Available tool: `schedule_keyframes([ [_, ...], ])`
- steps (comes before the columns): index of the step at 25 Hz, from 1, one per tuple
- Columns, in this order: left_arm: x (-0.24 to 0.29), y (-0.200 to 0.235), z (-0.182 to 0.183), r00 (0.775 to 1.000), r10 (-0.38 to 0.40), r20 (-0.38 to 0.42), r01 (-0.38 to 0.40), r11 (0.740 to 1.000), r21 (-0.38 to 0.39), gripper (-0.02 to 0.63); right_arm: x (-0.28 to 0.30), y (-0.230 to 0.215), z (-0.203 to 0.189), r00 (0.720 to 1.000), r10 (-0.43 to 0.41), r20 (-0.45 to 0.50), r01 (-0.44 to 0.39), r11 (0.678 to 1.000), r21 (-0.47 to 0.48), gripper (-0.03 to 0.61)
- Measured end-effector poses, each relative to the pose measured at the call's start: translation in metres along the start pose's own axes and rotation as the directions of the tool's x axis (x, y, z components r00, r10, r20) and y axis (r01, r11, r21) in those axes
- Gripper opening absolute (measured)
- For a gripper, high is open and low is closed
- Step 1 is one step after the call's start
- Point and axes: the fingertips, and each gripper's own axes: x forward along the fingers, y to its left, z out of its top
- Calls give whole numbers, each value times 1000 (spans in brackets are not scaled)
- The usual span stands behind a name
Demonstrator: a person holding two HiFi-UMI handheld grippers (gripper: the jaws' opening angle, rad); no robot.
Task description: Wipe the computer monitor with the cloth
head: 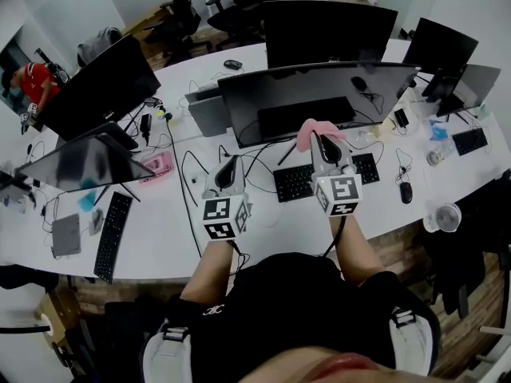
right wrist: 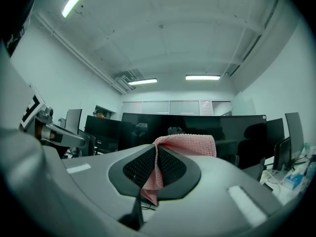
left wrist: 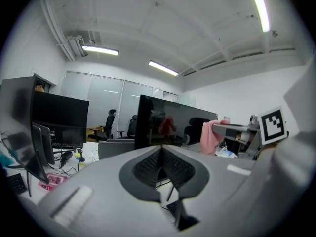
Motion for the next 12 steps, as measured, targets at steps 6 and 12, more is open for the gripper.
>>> schedule_keyframes([
  [6,3,-11,5,1000,-21,6,21,1000,24,49,-3,-4,0,1000,2,-4,-2,1000,10,11],
  [12,-3,-8,3,1000,-23,4,23,999,28,49,-4,8,-5,1000,19,-17,-19,1000,11,11],
])
